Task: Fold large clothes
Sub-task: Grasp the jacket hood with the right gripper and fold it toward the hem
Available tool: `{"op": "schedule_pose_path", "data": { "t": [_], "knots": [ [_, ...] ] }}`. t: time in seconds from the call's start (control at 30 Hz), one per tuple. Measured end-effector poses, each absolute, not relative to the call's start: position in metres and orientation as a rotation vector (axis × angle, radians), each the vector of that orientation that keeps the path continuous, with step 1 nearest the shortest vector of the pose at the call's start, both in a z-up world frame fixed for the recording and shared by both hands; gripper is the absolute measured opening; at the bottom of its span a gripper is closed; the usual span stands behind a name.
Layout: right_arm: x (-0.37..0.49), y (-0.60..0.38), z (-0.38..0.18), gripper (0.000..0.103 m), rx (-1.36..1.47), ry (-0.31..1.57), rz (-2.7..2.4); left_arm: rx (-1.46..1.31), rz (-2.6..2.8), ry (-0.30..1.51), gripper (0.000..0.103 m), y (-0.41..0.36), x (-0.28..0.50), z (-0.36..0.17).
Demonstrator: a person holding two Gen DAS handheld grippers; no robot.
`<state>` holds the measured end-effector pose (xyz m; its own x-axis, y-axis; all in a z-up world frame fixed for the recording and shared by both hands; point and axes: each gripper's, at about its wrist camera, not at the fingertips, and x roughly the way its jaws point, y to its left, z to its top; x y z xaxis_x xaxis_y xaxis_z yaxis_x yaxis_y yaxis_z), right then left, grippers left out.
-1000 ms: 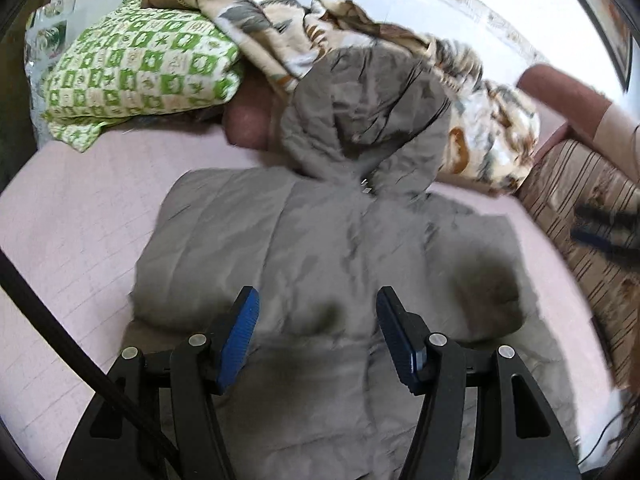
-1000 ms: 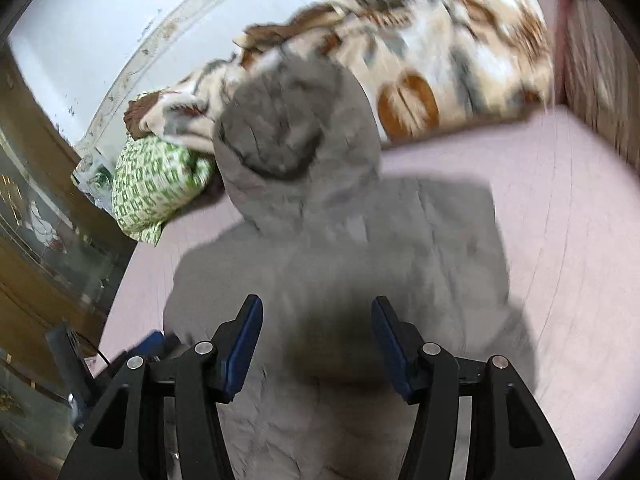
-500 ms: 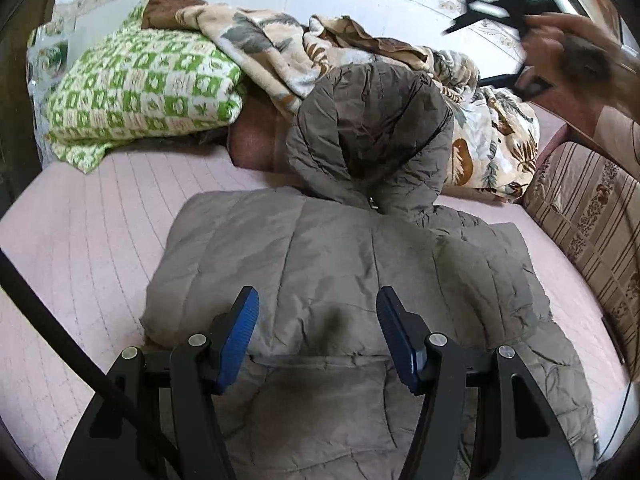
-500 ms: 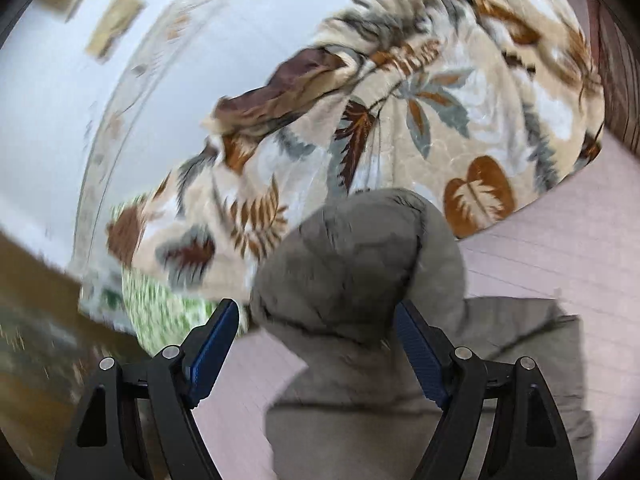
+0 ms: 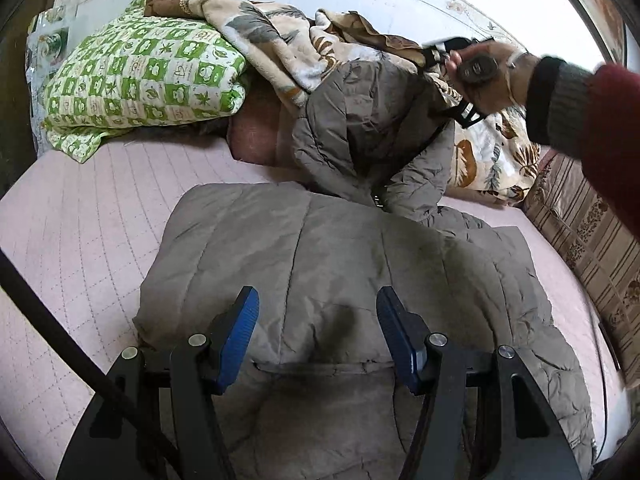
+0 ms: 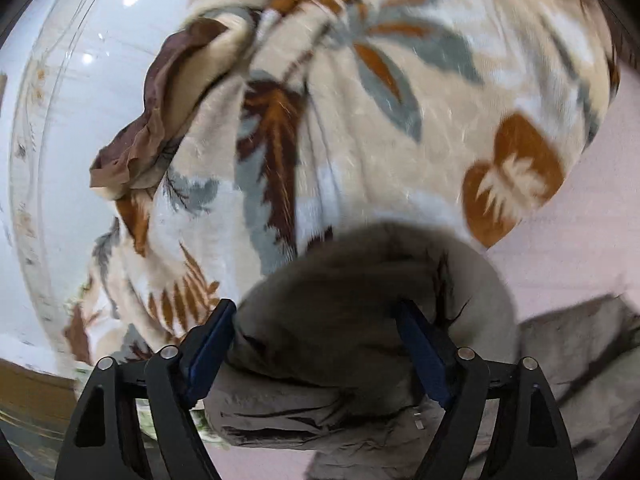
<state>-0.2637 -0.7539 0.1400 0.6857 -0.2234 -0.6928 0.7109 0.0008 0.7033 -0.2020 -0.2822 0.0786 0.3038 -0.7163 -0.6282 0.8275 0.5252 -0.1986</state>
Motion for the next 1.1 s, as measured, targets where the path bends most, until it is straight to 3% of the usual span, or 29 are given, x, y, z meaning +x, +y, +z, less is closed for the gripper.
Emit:
{"op": "schedule_pose_path", "data": {
  "t": [0.03,0.07,0.17,0.73,1.1],
  "knots": [
    [-0.268,-0.748,0.137,0.042,1.384,0.423,-0.773,0.169,-1.027,0.736,0.06,-0.282,-0.202,0.079],
    [-0.271,-0.745,0.136,0.025,1.371,0.412,-0.771,0.159,-1.029,0.742,0.06,-0.281,-0.202,0.079],
    [-0.282,-0.726,0.145,0.009,1.304,0.385,-0.753,0.145,-1.035,0.757,0.06,-0.279,-0.202,0.08],
    [-0.369,-0.557,0.232,0.005,1.069,0.363,-0.543,0.048,-1.021,0.747,0.06,-0.254,-0.194,0.103],
    [-0.445,-0.438,0.19,0.005,0.999,0.423,-0.476,-0.028,-0.981,0.76,0.06,-0.24,-0.18,0.106]
  ]
}}
